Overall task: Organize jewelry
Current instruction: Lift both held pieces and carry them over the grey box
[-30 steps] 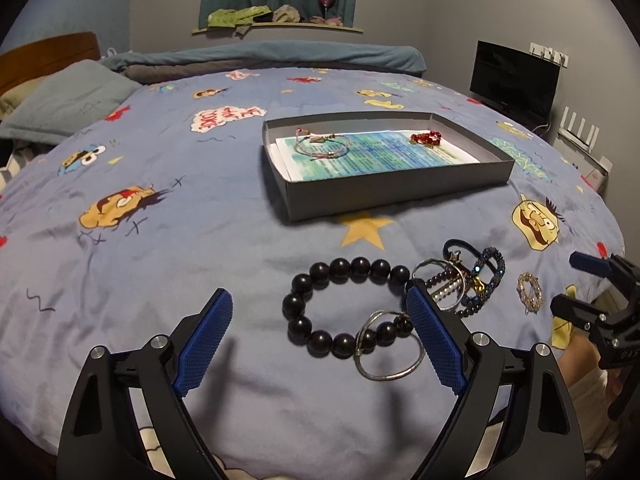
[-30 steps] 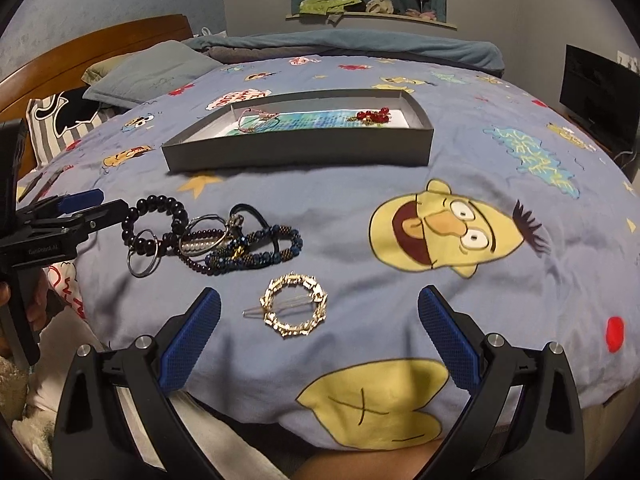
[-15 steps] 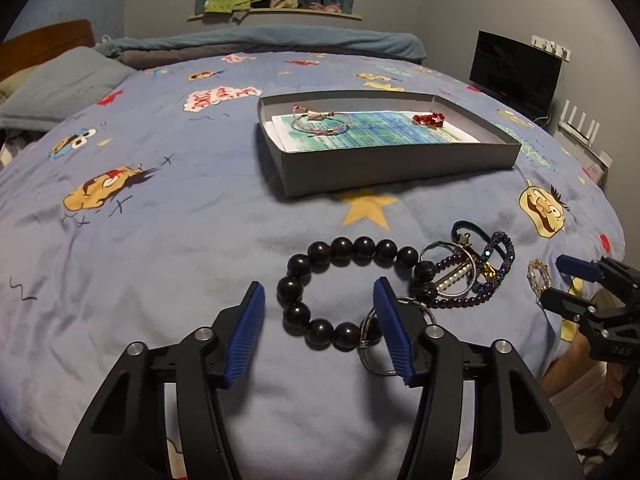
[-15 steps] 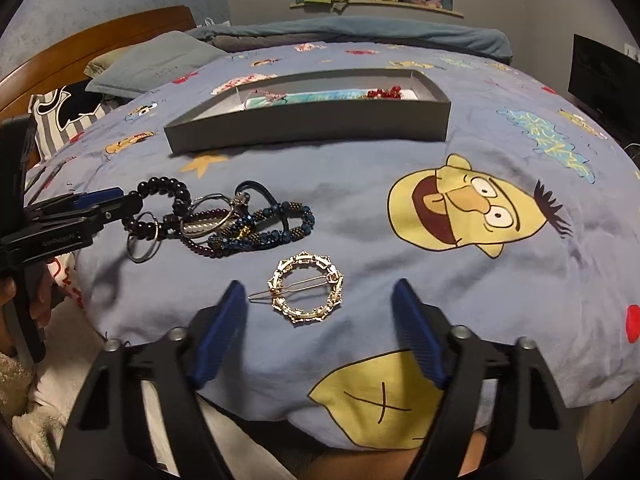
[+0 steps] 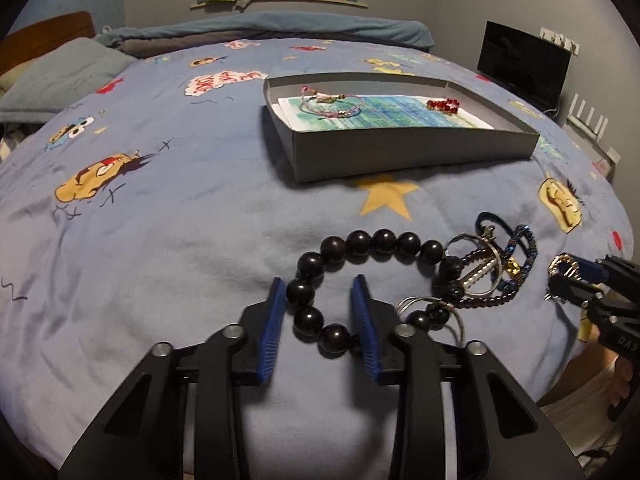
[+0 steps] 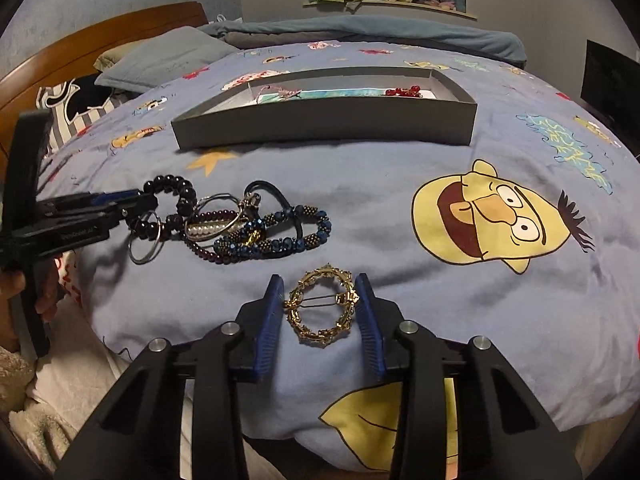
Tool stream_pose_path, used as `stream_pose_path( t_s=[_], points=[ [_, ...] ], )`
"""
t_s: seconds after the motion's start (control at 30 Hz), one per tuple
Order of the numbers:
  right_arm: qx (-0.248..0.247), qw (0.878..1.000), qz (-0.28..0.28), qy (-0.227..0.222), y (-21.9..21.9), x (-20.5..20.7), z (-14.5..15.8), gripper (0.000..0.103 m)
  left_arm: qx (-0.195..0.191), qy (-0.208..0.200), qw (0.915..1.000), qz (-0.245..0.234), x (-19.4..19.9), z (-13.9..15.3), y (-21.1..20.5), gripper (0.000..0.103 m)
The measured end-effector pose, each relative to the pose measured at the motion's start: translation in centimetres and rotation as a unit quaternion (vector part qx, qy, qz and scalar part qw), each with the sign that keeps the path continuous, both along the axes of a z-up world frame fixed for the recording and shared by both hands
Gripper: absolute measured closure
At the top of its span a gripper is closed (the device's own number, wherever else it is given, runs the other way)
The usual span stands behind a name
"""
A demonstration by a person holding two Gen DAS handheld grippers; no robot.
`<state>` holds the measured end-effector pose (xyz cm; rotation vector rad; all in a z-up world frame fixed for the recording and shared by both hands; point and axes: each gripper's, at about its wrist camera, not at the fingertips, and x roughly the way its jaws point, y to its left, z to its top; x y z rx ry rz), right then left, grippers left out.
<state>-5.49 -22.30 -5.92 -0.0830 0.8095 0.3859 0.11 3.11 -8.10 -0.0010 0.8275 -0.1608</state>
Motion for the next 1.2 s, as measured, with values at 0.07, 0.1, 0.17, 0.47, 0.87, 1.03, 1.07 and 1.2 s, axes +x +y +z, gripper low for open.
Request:
stream_pose_path(
  t_s=[0.07,0.1,0.17,0.47,0.87,1.03,1.07,1.2],
  points=[
    [0.002,1.000,0.001,-0.005,0.1,-0.1,0.1,0.066,0.013,-0.004,0.9999,0.002,0.0,0.1,-0.1,0.084],
    [0.003,1.000,0.002,-0.007,0.0,-0.2,0.2,0.066,0.014,-0.008,0.9999,0.003,-0.1,0.2,-0.1,0.087],
    [0.005,1.000,0.005,-0.012,0.1,-0.4,0.5,0.066,0.010,-0.015,0.9998,0.001,-0.2,0.4,0.0,0.087],
    [0.011,0.999,-0.001,-0.034,-0.3,0.1,2.1,0.066,0.003,-0.067,0.9975,-0.022,-1.3,3.6,-0.6,0.088],
    [0.019,0.997,-0.012,-0.073,-0.6,3.0,6.3,0.066,0.014,-0.118,0.9921,-0.038,-1.2,8.0,-1.2,0.088],
    [0.026,0.996,-0.017,-0.086,-0.7,4.5,7.9,0.066,0.019,-0.137,0.9892,-0.049,-1.1,10.4,-1.4,0.088],
    [0.028,0.995,-0.019,-0.090,-0.7,4.9,8.3,0.066,0.021,-0.141,0.9885,-0.050,-0.9,10.9,-1.5,0.088],
    [0.033,0.993,-0.032,-0.107,-0.5,7.3,9.8,0.066,0.025,-0.158,0.9856,-0.055,0.4,12.7,-1.9,0.088]
  ],
)
